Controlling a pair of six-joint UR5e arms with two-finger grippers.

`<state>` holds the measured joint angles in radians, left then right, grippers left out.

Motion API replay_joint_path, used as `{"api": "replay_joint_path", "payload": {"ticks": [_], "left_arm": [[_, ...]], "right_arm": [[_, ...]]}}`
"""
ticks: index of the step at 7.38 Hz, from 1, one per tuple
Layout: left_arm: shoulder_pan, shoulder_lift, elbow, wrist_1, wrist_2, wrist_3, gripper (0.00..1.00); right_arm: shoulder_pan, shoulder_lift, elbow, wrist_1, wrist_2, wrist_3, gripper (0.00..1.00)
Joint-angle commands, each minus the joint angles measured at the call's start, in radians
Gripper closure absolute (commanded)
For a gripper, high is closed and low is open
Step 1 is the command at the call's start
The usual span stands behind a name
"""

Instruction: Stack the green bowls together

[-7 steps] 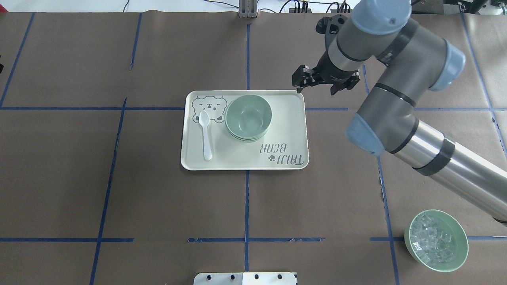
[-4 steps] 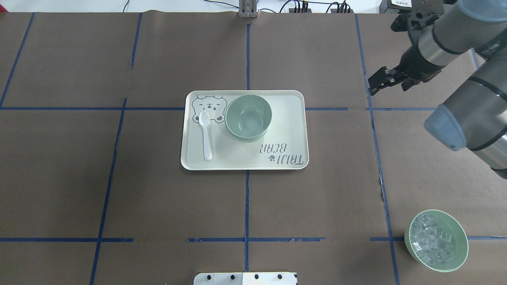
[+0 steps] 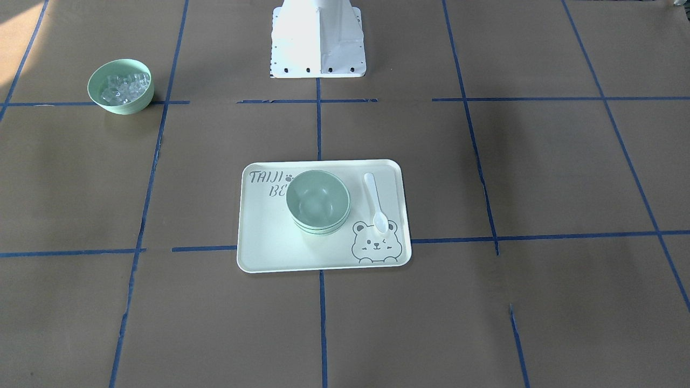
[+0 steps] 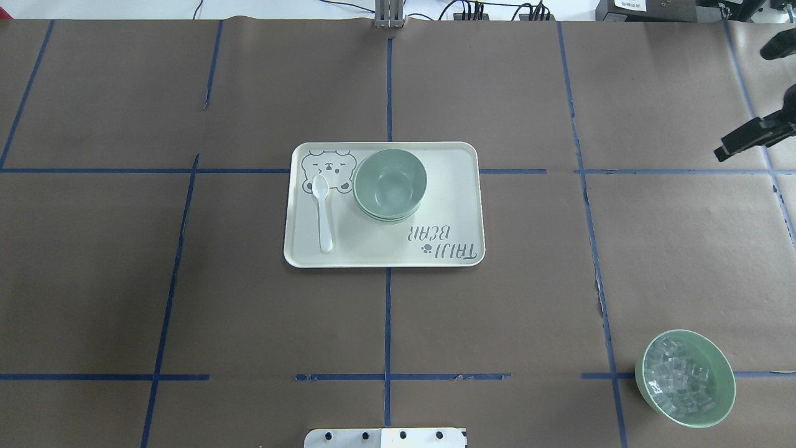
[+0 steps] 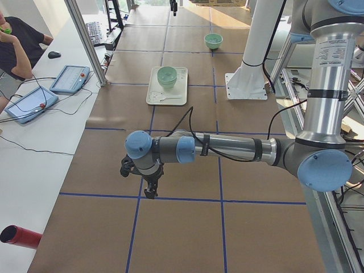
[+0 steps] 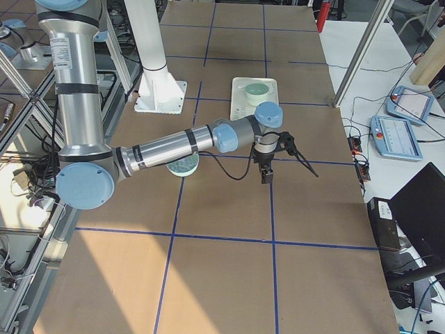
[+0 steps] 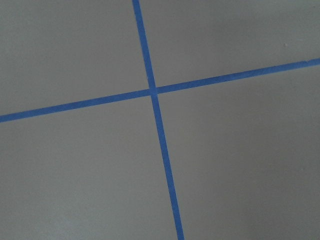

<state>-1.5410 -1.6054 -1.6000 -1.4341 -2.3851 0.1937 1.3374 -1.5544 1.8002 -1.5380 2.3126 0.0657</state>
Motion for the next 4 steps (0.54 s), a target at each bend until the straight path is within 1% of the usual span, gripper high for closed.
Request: {"api": "replay_joint_path", "payload": {"ticks": [1,2,3,4], "left_arm": [[-0.001,0.002,0.008,-0.002,0.001,-0.008,0.0],[-0.001,0.002,0.003,-0.002,0.001,-0.01,0.0],[-0.001,0.002,0.002,-0.002,0.001,-0.01,0.0],[-0.002,0.004,0.0,-0.002,0.001,-0.008,0.0]], "right_arm": [[0.124,-0.068,-0.077,0.004,0.017,-0.09,0.0],[0.196,-0.069,-0.14,0.004,0.054,-0.191,0.0],[0.239,-0.073,-0.18,0.004,0.05,-0.255,0.0],[0.24,-0.076,-0.186,0.009,0.047,-0.248,0.0]]}}
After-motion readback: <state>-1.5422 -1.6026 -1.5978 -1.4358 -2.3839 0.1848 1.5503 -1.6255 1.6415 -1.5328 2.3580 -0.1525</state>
